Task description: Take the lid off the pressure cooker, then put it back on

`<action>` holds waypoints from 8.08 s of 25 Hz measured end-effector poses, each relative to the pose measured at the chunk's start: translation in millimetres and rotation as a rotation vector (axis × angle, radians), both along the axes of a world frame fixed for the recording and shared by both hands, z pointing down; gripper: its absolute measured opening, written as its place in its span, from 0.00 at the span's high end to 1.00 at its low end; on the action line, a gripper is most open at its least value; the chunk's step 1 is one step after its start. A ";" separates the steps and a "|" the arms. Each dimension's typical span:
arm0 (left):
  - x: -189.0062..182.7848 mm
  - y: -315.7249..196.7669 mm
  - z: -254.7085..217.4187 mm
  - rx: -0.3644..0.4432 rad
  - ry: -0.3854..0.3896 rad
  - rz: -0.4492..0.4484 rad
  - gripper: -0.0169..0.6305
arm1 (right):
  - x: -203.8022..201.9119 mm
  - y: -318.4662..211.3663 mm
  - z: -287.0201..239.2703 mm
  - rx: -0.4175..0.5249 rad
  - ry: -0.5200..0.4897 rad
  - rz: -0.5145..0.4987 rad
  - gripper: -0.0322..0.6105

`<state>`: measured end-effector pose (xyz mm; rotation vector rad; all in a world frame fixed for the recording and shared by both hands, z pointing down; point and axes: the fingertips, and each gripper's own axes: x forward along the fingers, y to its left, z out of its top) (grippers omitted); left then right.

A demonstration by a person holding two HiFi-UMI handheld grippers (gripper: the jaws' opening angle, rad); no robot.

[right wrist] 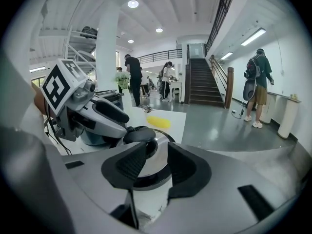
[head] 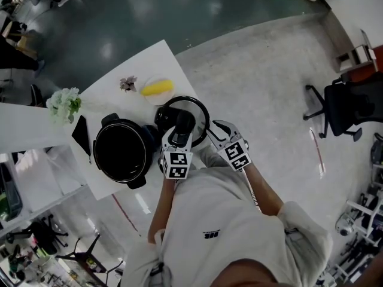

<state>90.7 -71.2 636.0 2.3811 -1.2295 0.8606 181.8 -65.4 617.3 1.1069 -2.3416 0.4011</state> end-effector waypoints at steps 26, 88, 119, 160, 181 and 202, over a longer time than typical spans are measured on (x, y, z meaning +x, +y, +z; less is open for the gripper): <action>9.4 -42.8 82.7 -0.269 -0.093 -0.037 0.49 | 2.0 -55.2 33.2 -0.083 0.005 -0.098 0.73; -3.6 -63.4 -134.7 -0.092 0.001 -0.148 0.52 | -30.5 -71.8 -146.7 0.156 -0.112 -0.345 0.73; -182.2 -11.2 -168.2 -0.148 -0.026 -0.124 0.52 | -206.8 -32.9 -176.5 0.180 -0.120 -0.491 0.73; -253.4 30.6 -124.4 -0.242 -0.031 0.012 0.53 | -294.0 -1.3 -156.8 0.126 -0.067 -0.533 0.73; -257.9 27.5 -115.4 -0.201 0.021 -0.344 0.53 | -298.2 1.0 -154.4 0.109 -0.085 -0.658 0.74; -265.2 24.1 -113.5 -0.146 0.043 -0.600 0.53 | -295.0 -3.3 -140.4 0.099 -0.093 -0.737 0.74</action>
